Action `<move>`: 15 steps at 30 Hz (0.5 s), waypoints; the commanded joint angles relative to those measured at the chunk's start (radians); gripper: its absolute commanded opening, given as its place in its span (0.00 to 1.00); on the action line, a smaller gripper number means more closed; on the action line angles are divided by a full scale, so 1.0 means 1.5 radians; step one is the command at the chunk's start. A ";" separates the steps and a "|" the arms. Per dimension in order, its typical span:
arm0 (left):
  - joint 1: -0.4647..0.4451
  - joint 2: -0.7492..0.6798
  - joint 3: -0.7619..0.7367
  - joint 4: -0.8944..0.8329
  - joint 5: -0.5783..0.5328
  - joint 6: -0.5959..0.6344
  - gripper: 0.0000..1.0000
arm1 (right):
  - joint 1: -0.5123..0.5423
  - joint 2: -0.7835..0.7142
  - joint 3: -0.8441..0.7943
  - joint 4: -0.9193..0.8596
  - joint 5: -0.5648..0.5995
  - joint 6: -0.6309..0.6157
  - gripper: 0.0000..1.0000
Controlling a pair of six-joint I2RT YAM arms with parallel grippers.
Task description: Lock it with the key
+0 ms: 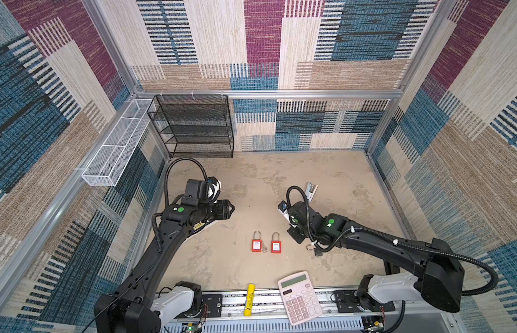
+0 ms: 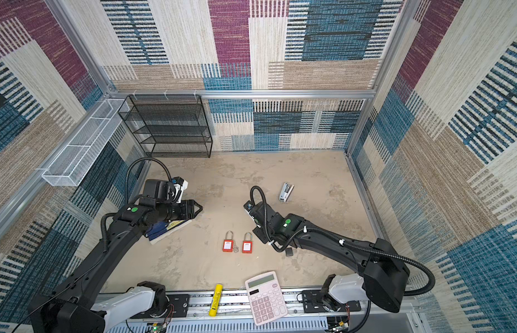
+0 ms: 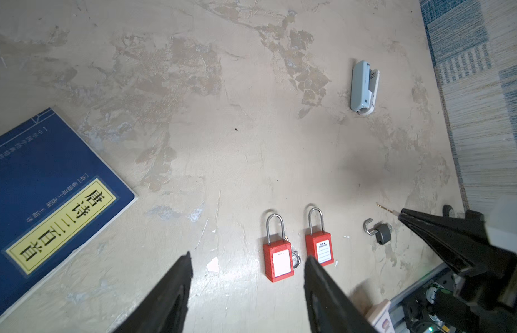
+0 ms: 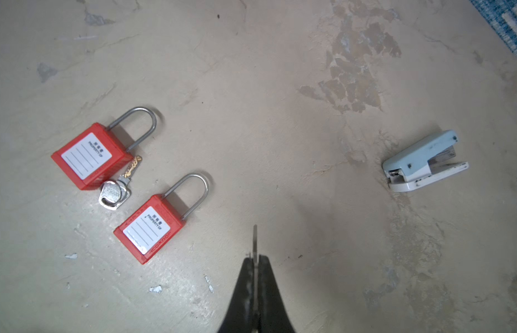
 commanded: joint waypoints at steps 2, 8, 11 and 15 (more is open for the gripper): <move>0.024 -0.007 -0.001 -0.016 0.022 0.011 0.64 | 0.038 -0.002 -0.006 0.023 0.035 -0.034 0.00; 0.039 -0.008 0.008 -0.025 0.030 0.018 0.64 | 0.052 0.095 0.026 -0.050 0.059 -0.037 0.00; 0.042 -0.010 0.011 -0.028 0.034 0.022 0.64 | 0.060 0.104 0.025 -0.058 0.080 -0.061 0.00; 0.044 -0.009 0.011 -0.029 0.036 0.025 0.64 | 0.065 0.104 0.024 -0.059 0.058 -0.066 0.00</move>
